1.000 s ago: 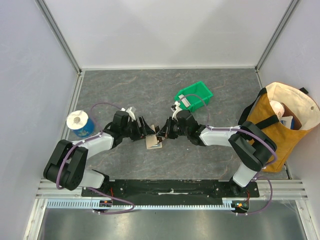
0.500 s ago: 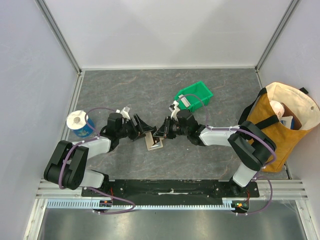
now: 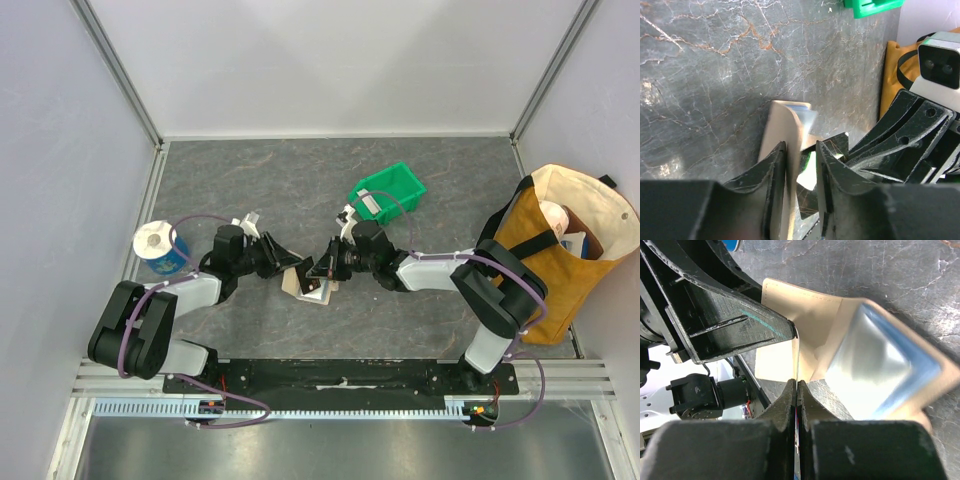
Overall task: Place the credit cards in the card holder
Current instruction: Open the card holder at the center of the board.
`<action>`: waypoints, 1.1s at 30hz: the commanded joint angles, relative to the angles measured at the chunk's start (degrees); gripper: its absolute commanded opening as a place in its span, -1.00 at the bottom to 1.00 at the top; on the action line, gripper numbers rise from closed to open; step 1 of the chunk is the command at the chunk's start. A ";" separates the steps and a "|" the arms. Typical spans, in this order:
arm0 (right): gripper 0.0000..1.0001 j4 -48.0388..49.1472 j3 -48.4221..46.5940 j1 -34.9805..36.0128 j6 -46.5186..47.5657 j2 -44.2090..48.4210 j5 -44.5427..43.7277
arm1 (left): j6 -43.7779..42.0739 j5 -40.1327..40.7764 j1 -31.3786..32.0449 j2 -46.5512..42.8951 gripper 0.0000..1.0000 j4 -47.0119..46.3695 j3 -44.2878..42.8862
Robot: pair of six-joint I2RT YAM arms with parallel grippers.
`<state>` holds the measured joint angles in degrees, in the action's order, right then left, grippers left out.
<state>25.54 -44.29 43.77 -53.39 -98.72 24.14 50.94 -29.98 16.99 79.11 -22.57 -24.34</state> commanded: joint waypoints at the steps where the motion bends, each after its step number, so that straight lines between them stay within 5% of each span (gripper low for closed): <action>1: -1.00 -1.01 -2.55 0.26 1.09 -0.16 -0.05 | -0.49 0.36 -0.21 -1.68 -0.46 -0.46 -0.01; 8: -1.00 -6.72 -3.34 0.26 3.81 0.63 -5.41 | -3.73 1.85 -0.21 -3.43 -0.54 4.63 -0.97; 15: -1.00 -11.04 -3.87 0.27 5.92 0.63 -9.90 | -8.30 2.29 -0.21 -4.84 -0.26 10.08 -2.29; 22: -1.00 -10.42 -4.05 0.26 5.75 -0.69 -9.63 | -10.51 1.68 -0.21 -5.10 -0.51 12.55 -3.00; 26: -1.00 -11.83 -4.05 0.26 7.06 0.10 -11.22 | -10.86 2.47 -0.21 -6.34 -0.97 13.78 -2.91; 33: -1.00 -16.74 -1.85 0.26 9.44 6.42 -19.74 | -9.72 6.50 -0.03 -9.41 -0.97 17.11 -1.86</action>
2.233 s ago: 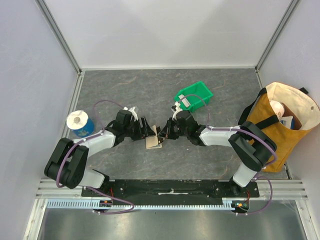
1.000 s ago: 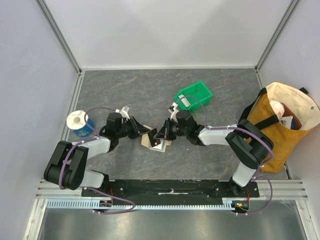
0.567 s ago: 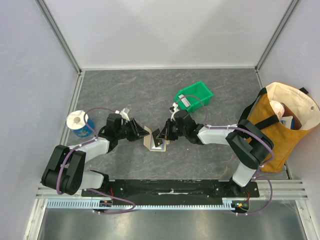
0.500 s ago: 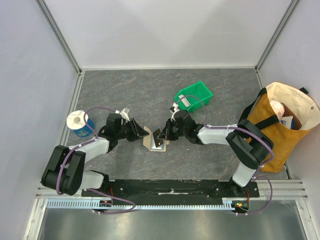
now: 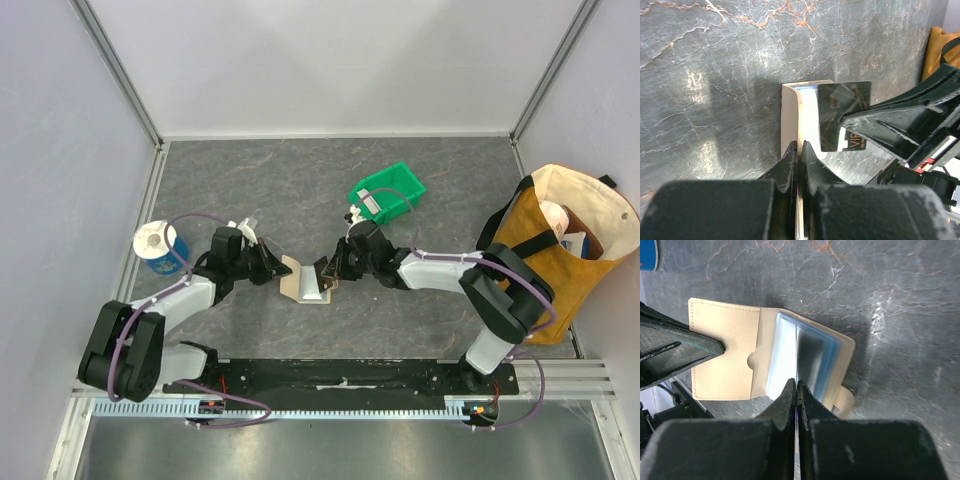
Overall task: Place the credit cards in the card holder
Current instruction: Open the card holder at the center of the board, then turn over the card slot in the card holder.
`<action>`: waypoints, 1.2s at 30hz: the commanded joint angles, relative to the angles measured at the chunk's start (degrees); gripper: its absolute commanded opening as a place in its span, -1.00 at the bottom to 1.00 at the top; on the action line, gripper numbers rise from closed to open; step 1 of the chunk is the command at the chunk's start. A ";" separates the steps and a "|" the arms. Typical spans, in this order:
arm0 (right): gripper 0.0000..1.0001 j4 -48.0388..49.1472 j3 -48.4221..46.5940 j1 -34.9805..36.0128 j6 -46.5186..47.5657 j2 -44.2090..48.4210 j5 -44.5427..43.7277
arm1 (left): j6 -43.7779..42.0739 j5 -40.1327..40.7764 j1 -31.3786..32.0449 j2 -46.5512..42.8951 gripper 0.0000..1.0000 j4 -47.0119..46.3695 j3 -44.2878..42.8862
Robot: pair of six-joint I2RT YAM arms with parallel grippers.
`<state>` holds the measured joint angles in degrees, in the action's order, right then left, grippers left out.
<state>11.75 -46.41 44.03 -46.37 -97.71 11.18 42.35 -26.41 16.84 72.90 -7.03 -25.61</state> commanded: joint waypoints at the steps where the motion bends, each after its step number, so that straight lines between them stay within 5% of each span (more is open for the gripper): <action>1: -1.00 -3.48 0.79 0.00 2.42 6.21 -8.00 | -0.69 3.73 0.21 -3.82 -0.96 1.93 -0.06; 36: -1.00 -5.25 2.91 0.00 2.07 5.60 -10.30 | 3.88 12.62 2.94 -6.90 -0.96 3.42 3.63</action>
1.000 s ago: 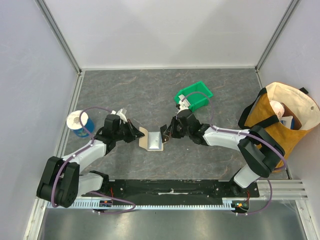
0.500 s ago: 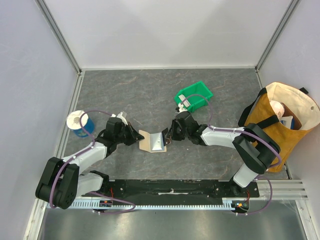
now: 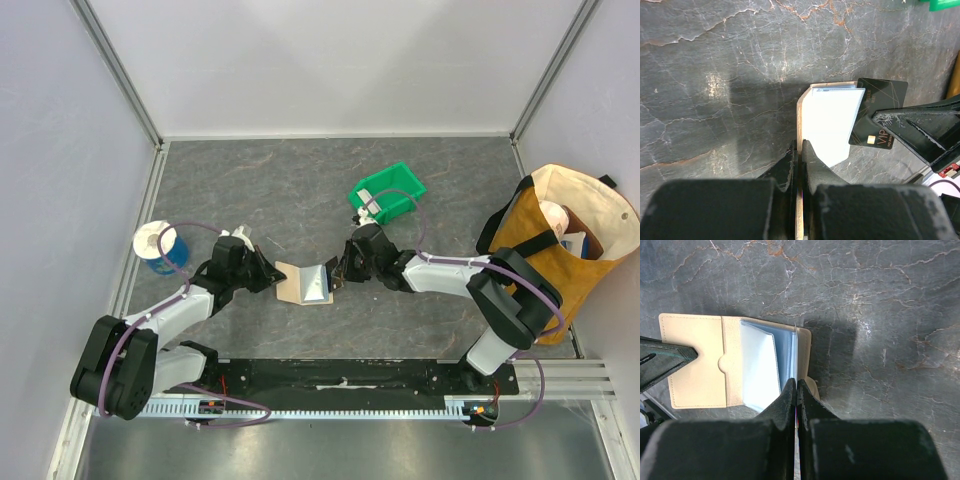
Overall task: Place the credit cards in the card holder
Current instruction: Turn over the card slot in the card holder.
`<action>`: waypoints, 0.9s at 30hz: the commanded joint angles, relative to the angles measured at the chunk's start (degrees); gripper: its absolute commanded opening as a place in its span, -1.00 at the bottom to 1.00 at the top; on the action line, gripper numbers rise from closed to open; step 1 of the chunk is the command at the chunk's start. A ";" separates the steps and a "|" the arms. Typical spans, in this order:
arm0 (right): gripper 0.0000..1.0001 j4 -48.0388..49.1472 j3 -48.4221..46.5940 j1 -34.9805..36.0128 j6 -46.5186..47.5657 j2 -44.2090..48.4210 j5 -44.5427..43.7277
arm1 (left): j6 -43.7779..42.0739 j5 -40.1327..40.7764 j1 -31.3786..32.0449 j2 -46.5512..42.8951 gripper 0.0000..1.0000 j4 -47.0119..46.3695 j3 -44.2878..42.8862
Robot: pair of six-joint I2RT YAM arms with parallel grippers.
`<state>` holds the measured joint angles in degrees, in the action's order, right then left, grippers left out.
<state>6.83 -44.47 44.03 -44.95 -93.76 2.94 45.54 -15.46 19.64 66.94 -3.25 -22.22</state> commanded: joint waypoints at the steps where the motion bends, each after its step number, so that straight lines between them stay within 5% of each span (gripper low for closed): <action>1: -1.00 0.02 1.14 0.00 0.56 1.82 -1.80 | 0.69 1.75 0.22 -0.84 -0.96 -0.36 0.24; 27: -1.00 5.82 -3.96 0.88 -0.05 1.99 9.45 | 1.31 2.37 1.01 1.18 -0.96 -1.94 0.42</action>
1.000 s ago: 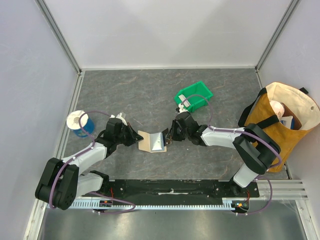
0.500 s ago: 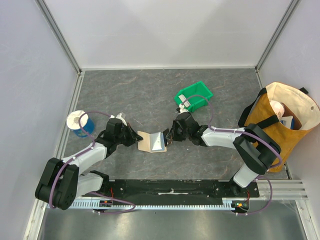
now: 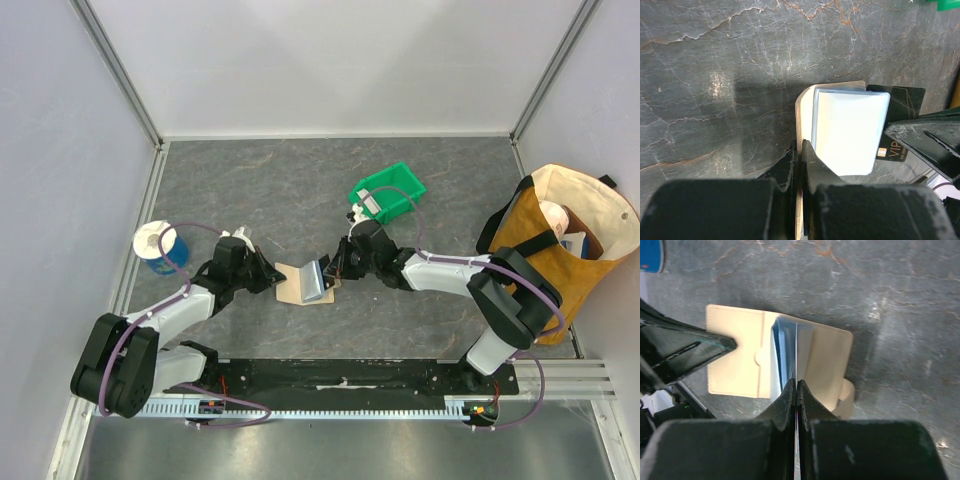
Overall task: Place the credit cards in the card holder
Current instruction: Turn over the card slot in the card holder.
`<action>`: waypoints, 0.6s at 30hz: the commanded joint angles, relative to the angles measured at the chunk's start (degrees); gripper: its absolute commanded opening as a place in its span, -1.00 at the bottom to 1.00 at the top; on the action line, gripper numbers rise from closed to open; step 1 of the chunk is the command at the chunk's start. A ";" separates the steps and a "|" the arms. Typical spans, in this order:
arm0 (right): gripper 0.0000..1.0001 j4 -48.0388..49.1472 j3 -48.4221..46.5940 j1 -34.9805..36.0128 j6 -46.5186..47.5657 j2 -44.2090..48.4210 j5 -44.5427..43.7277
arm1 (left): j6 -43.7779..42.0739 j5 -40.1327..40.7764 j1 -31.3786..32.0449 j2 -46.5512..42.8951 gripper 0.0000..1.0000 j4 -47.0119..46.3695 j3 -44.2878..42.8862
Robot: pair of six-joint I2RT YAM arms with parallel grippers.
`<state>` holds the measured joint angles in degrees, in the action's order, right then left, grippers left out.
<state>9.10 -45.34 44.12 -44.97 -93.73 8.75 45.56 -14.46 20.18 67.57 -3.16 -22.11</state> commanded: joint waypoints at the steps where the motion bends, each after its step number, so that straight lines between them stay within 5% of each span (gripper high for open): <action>1: -1.00 4.42 -3.52 1.05 -0.12 2.06 4.25 | 1.28 1.36 0.47 0.72 -0.96 -2.11 0.31; 8: -1.00 3.73 -8.18 3.25 0.58 -3.90 8.56 | 2.08 0.84 0.47 1.69 -0.96 -4.22 0.49; 18: -1.00 -5.33 -8.71 3.17 6.39 4.78 -5.76 | 1.72 1.54 0.47 -0.42 -0.97 -2.99 0.66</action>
<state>5.43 -52.23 47.40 -41.63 -94.76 8.58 46.33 -13.78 20.40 68.47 -4.82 -21.65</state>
